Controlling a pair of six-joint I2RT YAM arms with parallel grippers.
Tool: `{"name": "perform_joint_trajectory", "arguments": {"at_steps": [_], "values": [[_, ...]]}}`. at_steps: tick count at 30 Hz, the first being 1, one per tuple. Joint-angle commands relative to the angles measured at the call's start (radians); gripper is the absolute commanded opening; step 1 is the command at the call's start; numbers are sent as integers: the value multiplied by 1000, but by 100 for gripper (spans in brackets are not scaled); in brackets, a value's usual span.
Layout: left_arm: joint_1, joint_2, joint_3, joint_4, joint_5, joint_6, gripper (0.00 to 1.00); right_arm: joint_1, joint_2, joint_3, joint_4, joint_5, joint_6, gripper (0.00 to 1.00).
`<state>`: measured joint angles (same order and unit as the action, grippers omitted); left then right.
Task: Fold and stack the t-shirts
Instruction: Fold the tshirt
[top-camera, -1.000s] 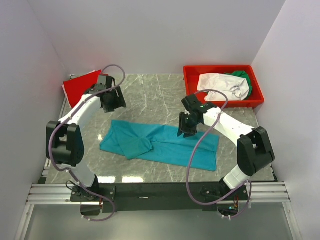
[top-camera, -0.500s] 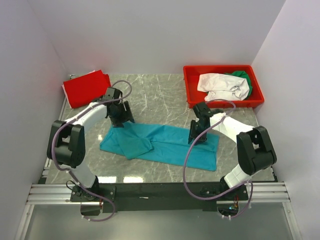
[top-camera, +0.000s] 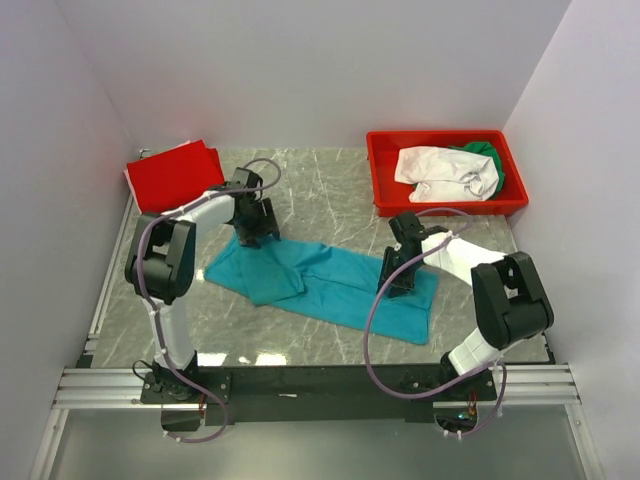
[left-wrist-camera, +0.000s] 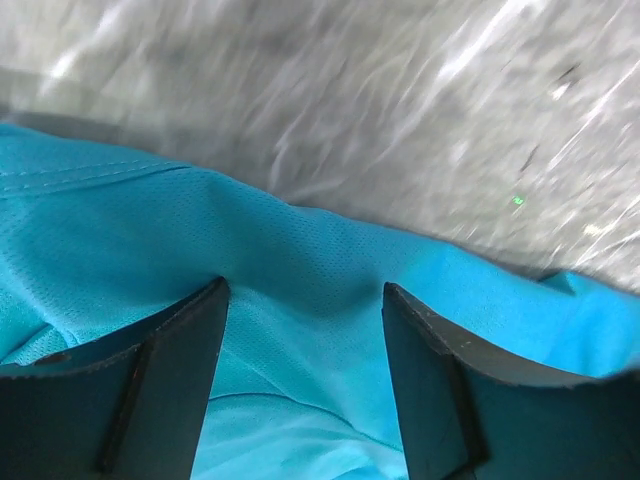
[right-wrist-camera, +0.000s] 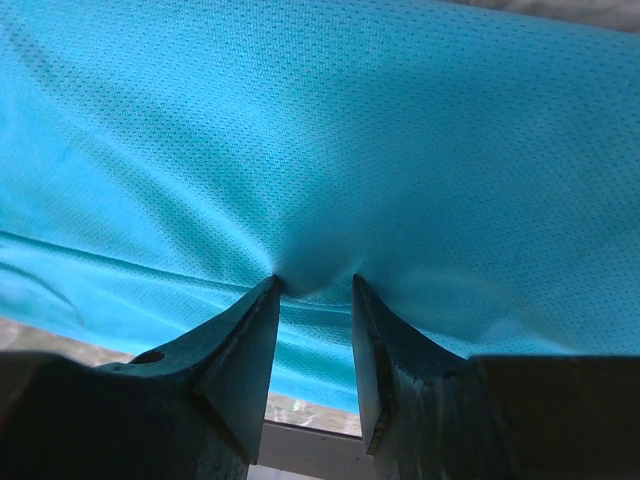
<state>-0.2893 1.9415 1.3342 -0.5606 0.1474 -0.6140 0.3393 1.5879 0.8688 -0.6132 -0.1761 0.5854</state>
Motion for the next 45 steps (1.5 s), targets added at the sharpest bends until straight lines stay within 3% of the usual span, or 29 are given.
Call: {"name": "perform_joint_trajectory", "arguments": {"at_steps": [1, 13, 23, 30, 35, 45], "values": [[-16, 86, 51, 36, -48, 28, 69, -5, -2, -56, 26, -19, 31, 42], [-34, 329, 405, -35, -85, 102, 70, 58, -80, -131, -5, -92, 131, 42], [-34, 329, 595, -61, -95, 126, 73, 168, -140, -31, -49, -31, 215, 42], [-34, 177, 499, -90, -32, 120, 76, 149, -169, 101, -140, 73, 107, 43], [-34, 44, 278, -47, -19, 112, 77, 129, -209, 35, -96, 66, 60, 43], [-25, 66, 148, 2, 54, 94, 77, 125, -204, -97, 33, 3, 76, 43]]}}
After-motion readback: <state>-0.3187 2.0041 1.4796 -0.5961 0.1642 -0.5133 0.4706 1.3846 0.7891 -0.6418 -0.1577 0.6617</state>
